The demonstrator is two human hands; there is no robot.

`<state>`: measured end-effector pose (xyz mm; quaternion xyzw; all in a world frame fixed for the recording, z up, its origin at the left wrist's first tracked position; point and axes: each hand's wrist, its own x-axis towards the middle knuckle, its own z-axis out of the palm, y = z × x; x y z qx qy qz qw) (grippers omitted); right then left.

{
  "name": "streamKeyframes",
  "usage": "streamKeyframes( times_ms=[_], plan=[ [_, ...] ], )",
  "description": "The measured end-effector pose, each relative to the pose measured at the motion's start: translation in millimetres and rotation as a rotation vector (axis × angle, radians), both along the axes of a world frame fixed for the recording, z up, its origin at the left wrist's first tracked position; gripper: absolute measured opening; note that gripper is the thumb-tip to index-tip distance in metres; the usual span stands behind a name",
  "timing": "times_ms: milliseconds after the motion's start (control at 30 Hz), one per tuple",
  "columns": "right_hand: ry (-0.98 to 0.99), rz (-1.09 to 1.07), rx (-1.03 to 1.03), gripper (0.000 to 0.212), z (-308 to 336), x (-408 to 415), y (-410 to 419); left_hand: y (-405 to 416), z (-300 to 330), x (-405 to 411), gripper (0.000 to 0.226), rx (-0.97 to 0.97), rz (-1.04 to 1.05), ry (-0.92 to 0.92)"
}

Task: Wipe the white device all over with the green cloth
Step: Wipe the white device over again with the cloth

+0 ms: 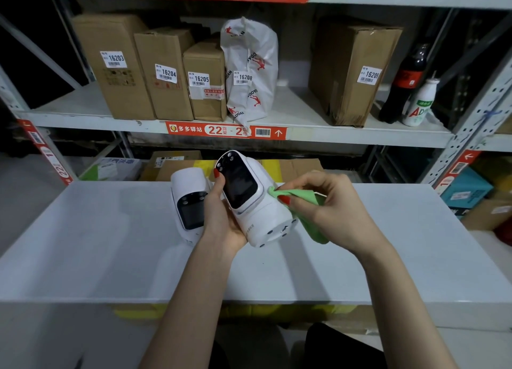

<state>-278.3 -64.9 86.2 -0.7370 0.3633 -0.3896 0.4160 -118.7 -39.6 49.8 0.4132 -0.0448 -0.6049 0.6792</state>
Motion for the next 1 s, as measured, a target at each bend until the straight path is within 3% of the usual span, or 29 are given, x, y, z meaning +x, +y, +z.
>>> streamKeyframes(
  times_ms=[233,333,567,833,1000],
  plan=[
    [0.088,0.195,-0.011,0.016,5,2,6,-2,-3,1,0.050,0.045,0.080,0.039],
    [0.073,0.128,0.011,0.015,3,3,5,-3,-3,0,0.040,0.022,0.112,0.058],
    [0.058,-0.127,-0.039,0.021,-9,3,-8,0,0,-2,0.041,-0.053,0.084,0.059],
    [-0.093,-0.054,-0.011,0.019,-5,8,-4,2,2,-2,0.047,-0.058,-0.014,0.003],
    [-0.017,-0.179,0.019,0.010,-16,4,-12,3,1,0,0.050,-0.066,-0.017,0.007]
  ],
)
